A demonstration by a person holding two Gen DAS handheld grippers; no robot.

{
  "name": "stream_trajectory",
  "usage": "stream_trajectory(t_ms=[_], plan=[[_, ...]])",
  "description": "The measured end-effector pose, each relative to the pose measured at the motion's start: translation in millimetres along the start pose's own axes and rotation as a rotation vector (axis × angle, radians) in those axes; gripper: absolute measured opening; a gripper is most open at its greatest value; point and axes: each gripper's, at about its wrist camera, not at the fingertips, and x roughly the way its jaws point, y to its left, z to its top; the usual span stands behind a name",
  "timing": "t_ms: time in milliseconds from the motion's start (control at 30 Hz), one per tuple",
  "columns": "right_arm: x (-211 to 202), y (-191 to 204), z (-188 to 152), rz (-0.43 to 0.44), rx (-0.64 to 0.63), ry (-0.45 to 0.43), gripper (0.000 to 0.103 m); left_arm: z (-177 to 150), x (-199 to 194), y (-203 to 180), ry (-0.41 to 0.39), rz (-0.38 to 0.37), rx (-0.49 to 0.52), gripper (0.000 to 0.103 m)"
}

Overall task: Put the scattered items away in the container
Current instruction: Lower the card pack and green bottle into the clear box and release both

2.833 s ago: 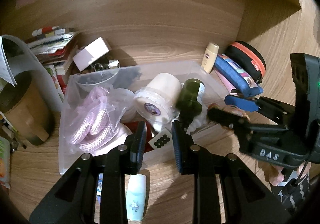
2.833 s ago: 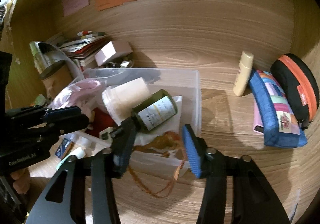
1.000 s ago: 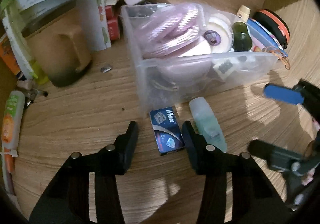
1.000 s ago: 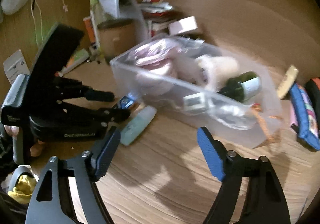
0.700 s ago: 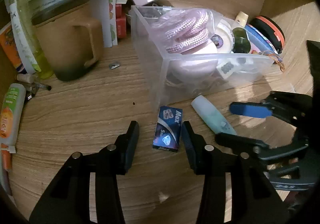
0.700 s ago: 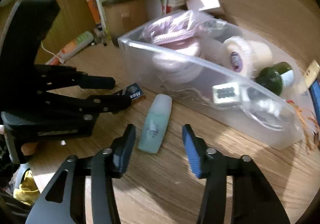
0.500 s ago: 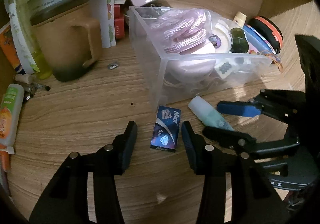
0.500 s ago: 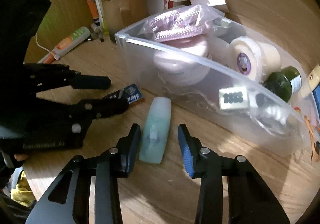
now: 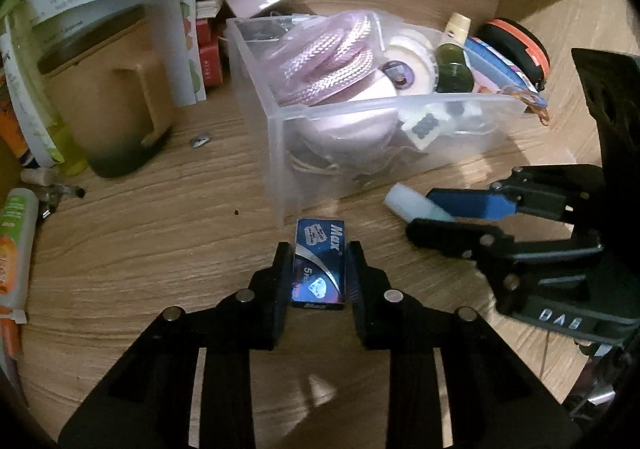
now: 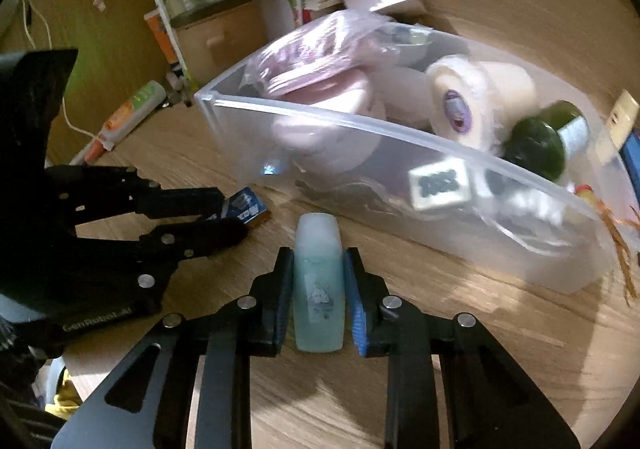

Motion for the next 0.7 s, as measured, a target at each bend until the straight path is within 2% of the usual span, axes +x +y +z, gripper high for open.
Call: stream_trajectory(t_ms=[233, 333, 700], plan=[[-32, -7, -5, -0.015, 0.006, -0.071, 0.023, 0, -15, -18, -0.038, -0.032, 0.010, 0.026], [-44, -12, -6, -0.031, 0.018, -0.106, 0.023, 4, -25, -33, -0.078, -0.014, 0.028, 0.026], [-84, -46, -8, -0.014, 0.098, -0.231, 0.023, 34, -48, -72, -0.175, -0.027, 0.052, 0.026]])
